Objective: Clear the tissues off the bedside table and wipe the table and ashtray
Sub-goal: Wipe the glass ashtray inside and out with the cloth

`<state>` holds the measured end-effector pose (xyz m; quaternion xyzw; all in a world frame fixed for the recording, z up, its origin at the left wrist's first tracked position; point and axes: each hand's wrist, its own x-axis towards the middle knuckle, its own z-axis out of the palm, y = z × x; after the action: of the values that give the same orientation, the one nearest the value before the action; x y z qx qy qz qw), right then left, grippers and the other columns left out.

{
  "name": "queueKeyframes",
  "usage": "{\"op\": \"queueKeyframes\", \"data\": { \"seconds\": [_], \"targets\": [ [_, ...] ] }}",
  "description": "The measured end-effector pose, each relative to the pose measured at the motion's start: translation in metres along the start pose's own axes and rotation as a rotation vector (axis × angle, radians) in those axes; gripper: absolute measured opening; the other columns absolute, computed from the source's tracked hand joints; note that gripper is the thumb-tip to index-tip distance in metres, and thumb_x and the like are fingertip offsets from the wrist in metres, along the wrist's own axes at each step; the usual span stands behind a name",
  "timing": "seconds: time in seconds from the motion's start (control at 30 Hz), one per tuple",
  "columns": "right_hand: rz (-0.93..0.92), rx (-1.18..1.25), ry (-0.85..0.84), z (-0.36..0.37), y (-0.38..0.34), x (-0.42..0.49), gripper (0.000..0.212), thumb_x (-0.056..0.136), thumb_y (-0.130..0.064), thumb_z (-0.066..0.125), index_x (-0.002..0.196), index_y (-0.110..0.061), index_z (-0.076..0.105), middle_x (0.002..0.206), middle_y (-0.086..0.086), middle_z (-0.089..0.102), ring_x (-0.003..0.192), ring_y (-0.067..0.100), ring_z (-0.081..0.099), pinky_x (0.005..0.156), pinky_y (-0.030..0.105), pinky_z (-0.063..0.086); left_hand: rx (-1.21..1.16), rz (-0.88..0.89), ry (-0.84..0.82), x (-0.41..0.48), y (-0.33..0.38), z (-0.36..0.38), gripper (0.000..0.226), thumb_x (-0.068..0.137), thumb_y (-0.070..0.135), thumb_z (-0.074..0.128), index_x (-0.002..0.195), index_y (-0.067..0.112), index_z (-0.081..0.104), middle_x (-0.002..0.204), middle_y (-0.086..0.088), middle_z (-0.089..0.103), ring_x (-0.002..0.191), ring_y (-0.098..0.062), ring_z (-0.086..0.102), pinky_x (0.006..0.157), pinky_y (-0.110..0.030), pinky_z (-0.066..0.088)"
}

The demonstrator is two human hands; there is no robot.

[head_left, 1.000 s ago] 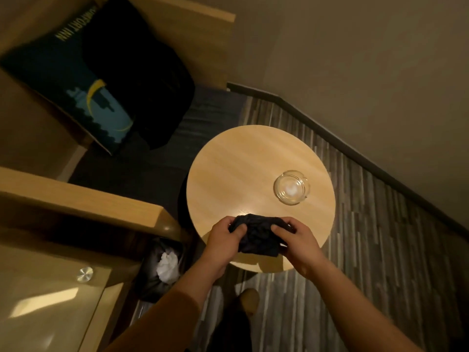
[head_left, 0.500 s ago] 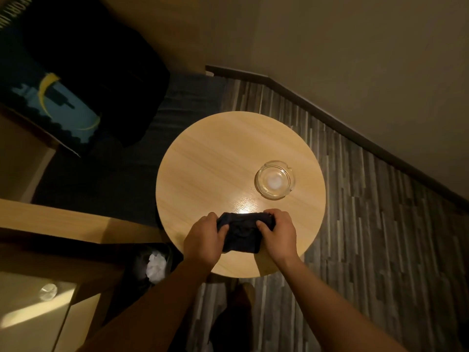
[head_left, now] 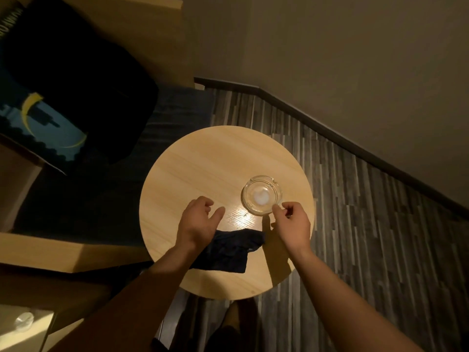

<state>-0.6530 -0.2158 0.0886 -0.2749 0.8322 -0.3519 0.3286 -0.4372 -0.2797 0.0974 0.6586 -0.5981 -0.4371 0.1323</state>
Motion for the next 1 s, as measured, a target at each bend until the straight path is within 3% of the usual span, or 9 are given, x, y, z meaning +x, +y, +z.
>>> {"op": "queueKeyframes", "data": {
  "seconds": [0.07, 0.13, 0.27, 0.4, 0.6, 0.7, 0.8, 0.9, 1.0],
  "targets": [
    [0.018, -0.06, -0.002, 0.002, -0.009, 0.017, 0.033, 0.098, -0.031, 0.061, 0.124, -0.011, 0.059, 0.088, -0.003, 0.062, 0.082, 0.018, 0.062, 0.073, 0.031, 0.052, -0.044, -0.028, -0.053, 0.016, 0.02, 0.013, 0.045, 0.095, 0.042, 0.068, 0.129, 0.014, 0.061, 0.124, -0.006, 0.066, 0.109, -0.019, 0.064, 0.09, -0.029, 0.049],
    [0.034, -0.121, -0.02, 0.006, -0.014, 0.033, 0.042, 0.099, -0.033, 0.06, 0.131, -0.006, 0.057, 0.098, 0.001, 0.062, 0.093, 0.023, 0.062, 0.085, 0.039, 0.055, -0.044, -0.061, -0.105, 0.031, 0.036, 0.028, 0.05, 0.095, 0.043, 0.066, 0.135, 0.013, 0.059, 0.128, -0.006, 0.067, 0.115, -0.02, 0.063, 0.091, -0.028, 0.045],
    [0.029, -0.246, -0.048, 0.016, -0.014, 0.052, 0.024, 0.101, -0.025, 0.055, 0.109, -0.005, 0.064, 0.099, 0.01, 0.067, 0.089, 0.027, 0.062, 0.08, 0.043, 0.055, -0.03, -0.132, -0.131, 0.051, 0.049, 0.055, 0.053, 0.095, 0.043, 0.065, 0.136, 0.011, 0.06, 0.133, -0.005, 0.067, 0.121, -0.026, 0.063, 0.102, -0.036, 0.049],
    [-0.003, -0.29, -0.04, 0.016, -0.007, 0.056, 0.016, 0.102, -0.017, 0.052, 0.101, -0.006, 0.064, 0.091, 0.008, 0.065, 0.082, 0.025, 0.059, 0.073, 0.038, 0.051, -0.033, -0.114, -0.091, 0.054, 0.048, 0.068, 0.02, 0.092, 0.029, 0.064, 0.098, 0.012, 0.071, 0.091, -0.003, 0.074, 0.093, -0.028, 0.07, 0.087, -0.041, 0.057],
    [-0.051, -0.334, -0.029, 0.015, -0.01, 0.052, 0.015, 0.102, -0.015, 0.052, 0.096, -0.006, 0.063, 0.094, 0.011, 0.066, 0.083, 0.026, 0.061, 0.073, 0.04, 0.054, -0.12, -0.088, -0.071, 0.044, 0.047, 0.067, 0.015, 0.094, 0.024, 0.061, 0.08, 0.02, 0.066, 0.069, 0.005, 0.063, 0.072, -0.022, 0.061, 0.074, -0.037, 0.053],
    [-0.079, -0.316, -0.04, 0.012, -0.017, 0.045, 0.013, 0.1, -0.014, 0.052, 0.098, -0.006, 0.063, 0.094, 0.012, 0.066, 0.084, 0.027, 0.062, 0.072, 0.038, 0.053, -0.333, -0.115, -0.071, 0.037, 0.044, 0.058, 0.008, 0.089, 0.034, 0.063, 0.092, 0.029, 0.07, 0.083, 0.008, 0.073, 0.083, -0.018, 0.069, 0.085, -0.042, 0.06],
    [-0.106, -0.268, -0.051, 0.01, -0.026, 0.031, 0.012, 0.097, -0.018, 0.053, 0.099, -0.011, 0.063, 0.091, 0.009, 0.069, 0.082, 0.027, 0.067, 0.075, 0.046, 0.059, -0.597, -0.188, -0.097, 0.021, 0.044, 0.042, 0.025, 0.091, 0.027, 0.069, 0.115, 0.023, 0.068, 0.095, 0.0, 0.078, 0.09, -0.019, 0.076, 0.092, -0.05, 0.062],
    [-0.126, -0.222, -0.08, 0.011, -0.036, 0.01, 0.011, 0.095, -0.019, 0.053, 0.094, -0.014, 0.063, 0.087, 0.009, 0.07, 0.079, 0.027, 0.068, 0.074, 0.046, 0.059, -0.782, -0.229, -0.1, 0.004, 0.042, 0.023, 0.034, 0.094, 0.014, 0.073, 0.126, 0.014, 0.062, 0.102, -0.009, 0.079, 0.094, -0.022, 0.077, 0.083, -0.042, 0.065],
    [-0.142, -0.204, -0.108, 0.01, -0.045, -0.015, 0.012, 0.096, -0.019, 0.054, 0.092, -0.012, 0.063, 0.084, 0.005, 0.068, 0.077, 0.024, 0.066, 0.069, 0.041, 0.055, -0.886, -0.234, -0.094, -0.016, 0.035, 0.002, 0.032, 0.094, 0.009, 0.072, 0.124, 0.012, 0.061, 0.104, -0.015, 0.077, 0.096, -0.026, 0.077, 0.074, -0.033, 0.064]
  ]
}}
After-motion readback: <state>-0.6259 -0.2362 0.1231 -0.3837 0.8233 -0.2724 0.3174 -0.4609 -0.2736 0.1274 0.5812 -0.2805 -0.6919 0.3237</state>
